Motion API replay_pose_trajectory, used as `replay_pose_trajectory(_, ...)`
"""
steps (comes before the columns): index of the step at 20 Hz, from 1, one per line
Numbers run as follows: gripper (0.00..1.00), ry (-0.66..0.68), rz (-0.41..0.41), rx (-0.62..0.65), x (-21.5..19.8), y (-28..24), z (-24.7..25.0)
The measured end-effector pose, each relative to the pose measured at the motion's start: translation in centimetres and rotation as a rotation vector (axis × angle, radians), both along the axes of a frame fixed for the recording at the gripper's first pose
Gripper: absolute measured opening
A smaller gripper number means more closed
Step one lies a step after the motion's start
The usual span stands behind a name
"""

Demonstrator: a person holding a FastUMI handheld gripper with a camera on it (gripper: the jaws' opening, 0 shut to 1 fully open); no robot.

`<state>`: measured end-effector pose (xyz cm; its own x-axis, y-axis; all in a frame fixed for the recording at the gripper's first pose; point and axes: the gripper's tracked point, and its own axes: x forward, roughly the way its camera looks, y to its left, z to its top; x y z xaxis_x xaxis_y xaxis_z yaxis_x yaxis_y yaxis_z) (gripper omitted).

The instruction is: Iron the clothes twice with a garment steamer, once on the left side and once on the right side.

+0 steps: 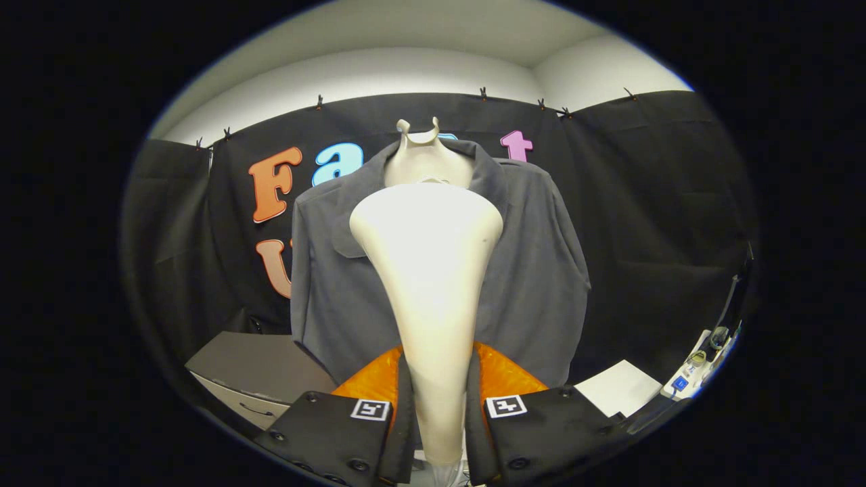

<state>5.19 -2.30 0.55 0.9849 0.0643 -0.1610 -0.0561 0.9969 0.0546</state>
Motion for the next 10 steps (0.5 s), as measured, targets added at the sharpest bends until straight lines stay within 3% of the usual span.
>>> replay_pose_trajectory(10, 0.38, 0.017, 0.004, 0.040, 0.40, 0.96, -1.21)
